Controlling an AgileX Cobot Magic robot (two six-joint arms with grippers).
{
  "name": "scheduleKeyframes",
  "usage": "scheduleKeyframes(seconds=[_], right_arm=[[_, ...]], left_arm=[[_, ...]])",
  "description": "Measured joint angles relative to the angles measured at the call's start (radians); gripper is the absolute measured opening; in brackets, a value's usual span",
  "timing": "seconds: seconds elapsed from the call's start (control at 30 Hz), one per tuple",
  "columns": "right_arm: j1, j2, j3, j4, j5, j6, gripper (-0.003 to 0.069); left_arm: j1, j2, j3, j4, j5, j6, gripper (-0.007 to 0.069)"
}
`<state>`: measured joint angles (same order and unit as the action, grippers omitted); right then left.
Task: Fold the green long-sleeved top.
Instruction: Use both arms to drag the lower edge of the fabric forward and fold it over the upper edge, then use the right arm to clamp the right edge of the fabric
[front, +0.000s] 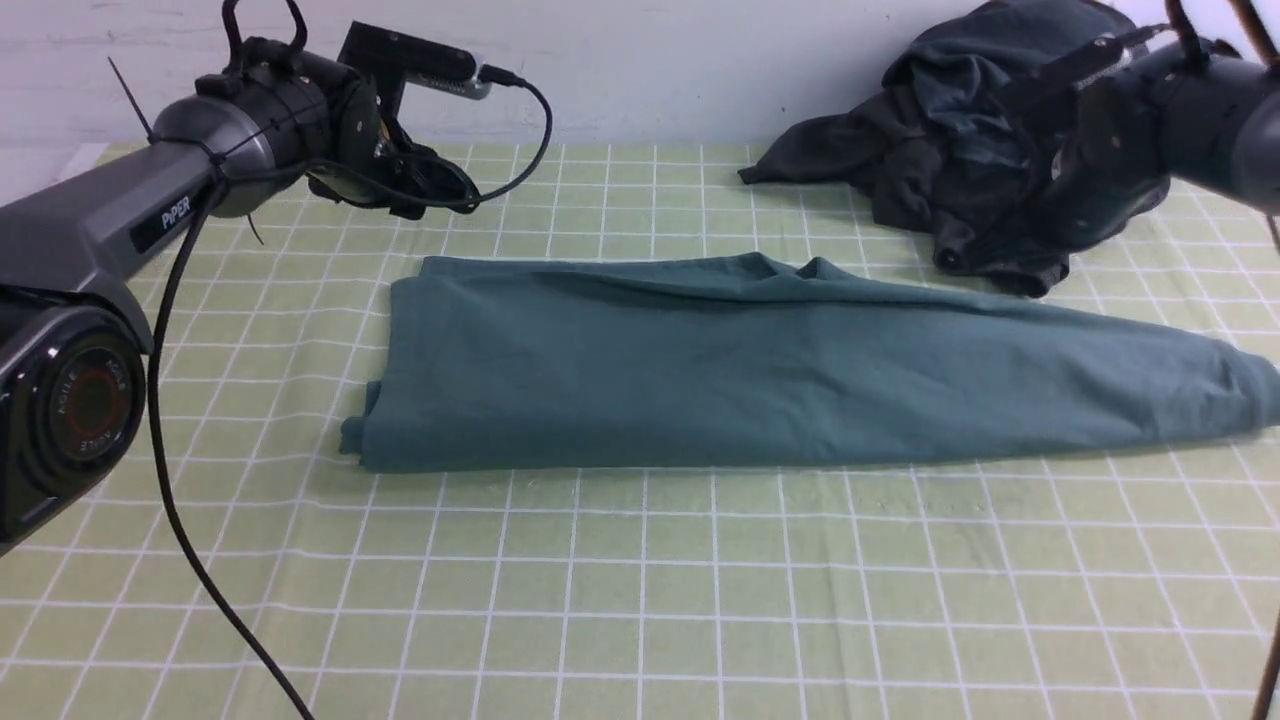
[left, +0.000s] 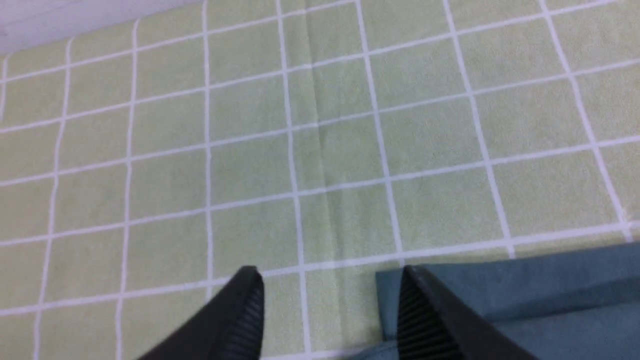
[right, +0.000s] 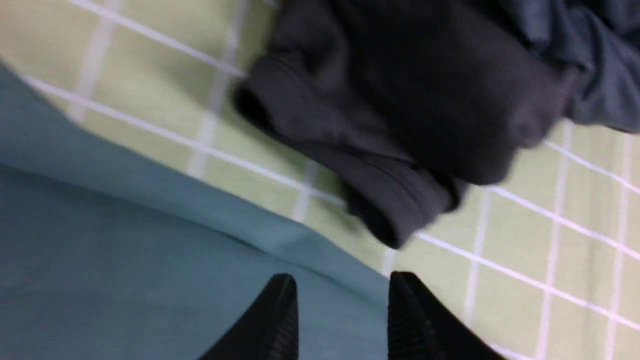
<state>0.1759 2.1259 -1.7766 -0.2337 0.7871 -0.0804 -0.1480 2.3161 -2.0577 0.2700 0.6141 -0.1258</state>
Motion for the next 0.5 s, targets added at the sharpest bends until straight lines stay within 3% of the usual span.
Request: scheduleKeyframes(seconds=[0.13,0.17,0.2,0.27,0.37,0.5], right_arm=[[0.066,0.025,-0.004,0.278,-0.044,-0.271,0.0071],[0.071,0.029,-0.004,0.311,-0.052,-0.287,0.0063],[0.089,0.064,-0.004,0.426,-0.093,-0.412,0.0020],[0.108,0.129,-0.004,0.586,-0.165,-0.583,-0.0004],[0.117,0.193,-0.004,0.712,-0.262,-0.717,-0.0011],[0.121,0.276,-0.006,0.955,-0.584,-0.841,-0.0007]], left_arm=[[-0.001,-0.021,-0.050,-0.033,0.170,0.006,0.0372],[-0.001,-0.023,-0.051,-0.041,0.180,0.012,0.0368],[0.000,-0.043,-0.063,-0.074,0.263,0.057,0.0349],[0.000,-0.077,-0.069,-0.152,0.389,0.163,0.0294],[0.000,-0.101,-0.069,-0.217,0.482,0.257,0.0242],[0.000,-0.146,-0.069,-0.368,0.612,0.374,0.0123]])
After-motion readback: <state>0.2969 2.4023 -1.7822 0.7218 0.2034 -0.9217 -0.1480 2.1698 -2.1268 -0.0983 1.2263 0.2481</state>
